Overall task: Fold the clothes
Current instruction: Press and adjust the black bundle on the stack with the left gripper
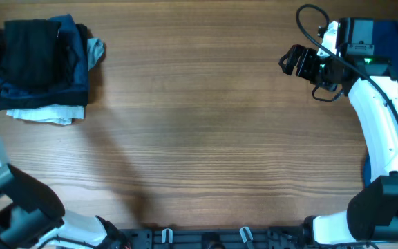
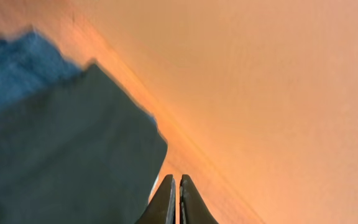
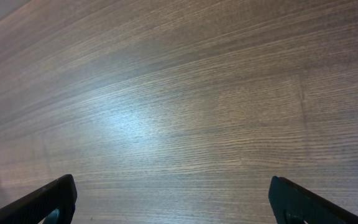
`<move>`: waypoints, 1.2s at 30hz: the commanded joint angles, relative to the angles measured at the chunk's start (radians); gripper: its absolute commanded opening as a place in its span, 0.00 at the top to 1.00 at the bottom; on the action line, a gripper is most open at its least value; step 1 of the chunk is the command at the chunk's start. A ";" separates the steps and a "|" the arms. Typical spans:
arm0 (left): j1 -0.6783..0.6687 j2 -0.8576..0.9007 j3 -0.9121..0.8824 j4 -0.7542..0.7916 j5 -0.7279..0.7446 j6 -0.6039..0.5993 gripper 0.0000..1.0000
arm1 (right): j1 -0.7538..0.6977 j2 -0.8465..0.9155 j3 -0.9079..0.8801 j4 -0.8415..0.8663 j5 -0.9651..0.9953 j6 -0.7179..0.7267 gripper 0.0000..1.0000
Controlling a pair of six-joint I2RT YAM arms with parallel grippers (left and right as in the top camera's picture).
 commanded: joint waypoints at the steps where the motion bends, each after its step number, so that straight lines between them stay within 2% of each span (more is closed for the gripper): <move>1: -0.055 0.127 -0.003 -0.044 0.047 -0.013 0.96 | 0.001 0.011 0.005 0.003 0.020 -0.019 0.00; 10: -0.072 0.304 -0.003 -0.049 0.144 -0.012 0.96 | 0.001 0.011 0.005 0.003 0.020 -0.019 0.00; 18: -0.032 0.175 0.003 0.062 0.261 0.008 0.96 | 0.001 0.011 0.005 0.003 0.020 -0.019 0.00; 22: 0.003 0.078 0.003 0.069 0.183 0.000 0.96 | 0.001 0.011 0.005 0.003 0.020 -0.019 0.00; 25: 0.021 0.074 0.002 0.053 0.133 -0.023 0.96 | 0.001 0.011 0.005 0.003 0.020 -0.019 0.00; 32: 0.044 0.172 0.001 -0.031 -0.058 -0.021 0.96 | 0.001 0.011 0.005 0.003 0.020 -0.019 0.00; 36: 0.064 0.243 0.000 -0.047 -0.079 -0.021 0.96 | 0.001 0.011 0.005 0.003 0.020 -0.019 0.00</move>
